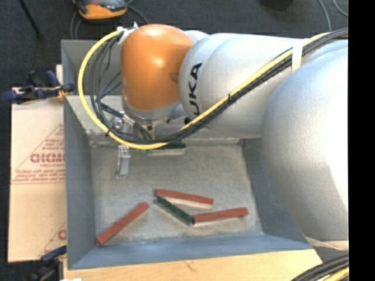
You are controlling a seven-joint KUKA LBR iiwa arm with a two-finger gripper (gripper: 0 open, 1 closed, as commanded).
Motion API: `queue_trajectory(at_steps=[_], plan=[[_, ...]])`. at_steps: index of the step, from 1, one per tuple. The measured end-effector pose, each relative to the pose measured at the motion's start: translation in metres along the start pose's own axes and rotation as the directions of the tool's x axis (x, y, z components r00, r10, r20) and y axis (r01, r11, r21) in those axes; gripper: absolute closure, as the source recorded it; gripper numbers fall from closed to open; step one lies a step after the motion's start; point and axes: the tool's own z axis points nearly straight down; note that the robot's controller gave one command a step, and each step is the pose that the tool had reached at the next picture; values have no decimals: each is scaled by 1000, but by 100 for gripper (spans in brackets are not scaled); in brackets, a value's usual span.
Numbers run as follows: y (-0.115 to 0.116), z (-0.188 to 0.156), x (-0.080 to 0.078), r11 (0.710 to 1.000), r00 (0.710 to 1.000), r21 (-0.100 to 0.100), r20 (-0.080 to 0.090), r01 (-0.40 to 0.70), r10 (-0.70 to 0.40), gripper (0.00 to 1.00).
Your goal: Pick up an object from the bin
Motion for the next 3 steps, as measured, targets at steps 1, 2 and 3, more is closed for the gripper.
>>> queue_trajectory(at_steps=[1,2,3], plan=[[0,0,0,1000,1000,0,0,-1,1,0],[-28,38,-10,998,998,0,9,65,-65,0],[-51,109,70,941,941,0,-2,340,-340,100]])
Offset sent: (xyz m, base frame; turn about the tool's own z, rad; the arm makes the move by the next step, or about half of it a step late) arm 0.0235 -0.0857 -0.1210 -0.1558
